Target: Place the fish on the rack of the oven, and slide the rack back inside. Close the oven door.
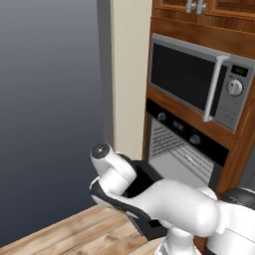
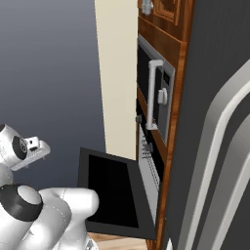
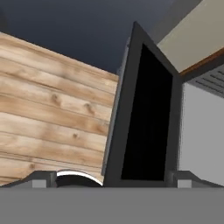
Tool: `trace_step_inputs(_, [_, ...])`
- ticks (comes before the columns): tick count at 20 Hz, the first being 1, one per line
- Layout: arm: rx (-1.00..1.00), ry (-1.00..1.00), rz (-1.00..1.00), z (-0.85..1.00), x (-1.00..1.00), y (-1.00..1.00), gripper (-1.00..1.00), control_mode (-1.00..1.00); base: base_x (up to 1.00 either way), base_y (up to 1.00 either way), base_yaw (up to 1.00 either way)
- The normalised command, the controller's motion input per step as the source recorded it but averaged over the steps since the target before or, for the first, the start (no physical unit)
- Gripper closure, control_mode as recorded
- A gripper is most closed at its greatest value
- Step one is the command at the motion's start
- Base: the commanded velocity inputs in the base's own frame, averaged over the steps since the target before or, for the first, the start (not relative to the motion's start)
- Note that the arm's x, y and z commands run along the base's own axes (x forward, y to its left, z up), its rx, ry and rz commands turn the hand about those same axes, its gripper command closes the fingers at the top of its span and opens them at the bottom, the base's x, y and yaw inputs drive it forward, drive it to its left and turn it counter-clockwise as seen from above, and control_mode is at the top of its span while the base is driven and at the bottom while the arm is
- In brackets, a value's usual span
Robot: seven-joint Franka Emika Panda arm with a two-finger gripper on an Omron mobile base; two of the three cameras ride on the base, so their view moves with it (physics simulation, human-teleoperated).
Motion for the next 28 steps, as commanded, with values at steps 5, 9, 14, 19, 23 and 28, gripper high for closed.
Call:
trace_step_inputs(5, [-0.16, 0.17, 0.07, -0.34, 0.00, 0.57, -1.00, -1.00, 0.00, 0.00, 0.00])
trace_step_inputs(9, [-0.16, 0.06, 0.08, -0.45, 0.00, 0.46, -1.00, -1.00, 0.00, 0.00, 0.00])
trace_step_inputs(14, [-0.10, 0.00, 0.05, -0.48, 0.00, 0.17, -1.00, -1.00, 0.00, 0.00, 0.00])
trace_step_inputs(19, [-0.01, 0.00, 0.00, -0.02, 0.00, 0.01, -1.00, -1.00, 0.00, 0.00, 0.00])
trace_step_inputs(23, [-0.01, 0.09, 0.09, -0.17, 0.00, 0.00, -1.00, -1.00, 0.00, 0.00, 0.00])
trace_step_inputs(28, [-0.08, 0.08, 0.18, -0.47, 0.04, 0.00, -1.00, -1.00, 0.00, 0.00, 0.00])
